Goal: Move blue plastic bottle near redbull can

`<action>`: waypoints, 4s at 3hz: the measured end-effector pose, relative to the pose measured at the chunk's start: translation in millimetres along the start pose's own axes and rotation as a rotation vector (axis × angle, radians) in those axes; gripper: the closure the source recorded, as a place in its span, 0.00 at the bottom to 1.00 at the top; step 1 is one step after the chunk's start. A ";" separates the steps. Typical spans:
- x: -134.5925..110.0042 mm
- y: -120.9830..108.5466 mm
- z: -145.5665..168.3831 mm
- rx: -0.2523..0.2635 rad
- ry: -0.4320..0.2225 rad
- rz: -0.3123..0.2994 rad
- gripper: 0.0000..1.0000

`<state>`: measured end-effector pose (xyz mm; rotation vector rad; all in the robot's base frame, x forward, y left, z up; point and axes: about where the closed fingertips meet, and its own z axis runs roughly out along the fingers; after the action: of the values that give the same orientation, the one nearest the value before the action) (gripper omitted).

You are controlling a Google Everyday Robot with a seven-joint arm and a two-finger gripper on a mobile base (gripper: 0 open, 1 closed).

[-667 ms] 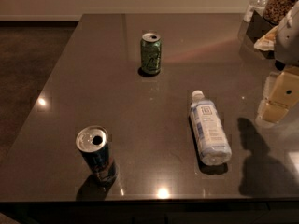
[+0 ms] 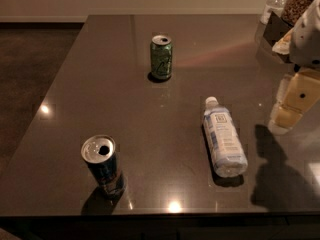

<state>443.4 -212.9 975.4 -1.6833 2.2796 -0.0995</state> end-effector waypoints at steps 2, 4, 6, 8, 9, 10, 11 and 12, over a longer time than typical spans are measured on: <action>-37.7 0.3 26.0 -0.018 0.018 0.231 0.00; -60.3 24.2 56.9 -0.022 0.040 0.586 0.00; -29.6 35.1 77.5 0.009 0.120 0.817 0.00; -8.1 55.1 104.3 -0.021 0.183 0.962 0.00; -10.8 60.8 116.7 -0.052 0.211 0.961 0.15; -19.8 62.6 122.6 -0.069 0.231 0.935 0.38; -36.5 60.8 123.1 -0.073 0.257 0.871 0.69; -65.2 54.1 122.1 -0.087 0.262 0.750 0.99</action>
Offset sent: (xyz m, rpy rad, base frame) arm 0.0209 0.0731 -0.0341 0.1231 0.1016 -0.4141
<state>445.4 -119.6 859.8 -0.7804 2.9875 -0.0537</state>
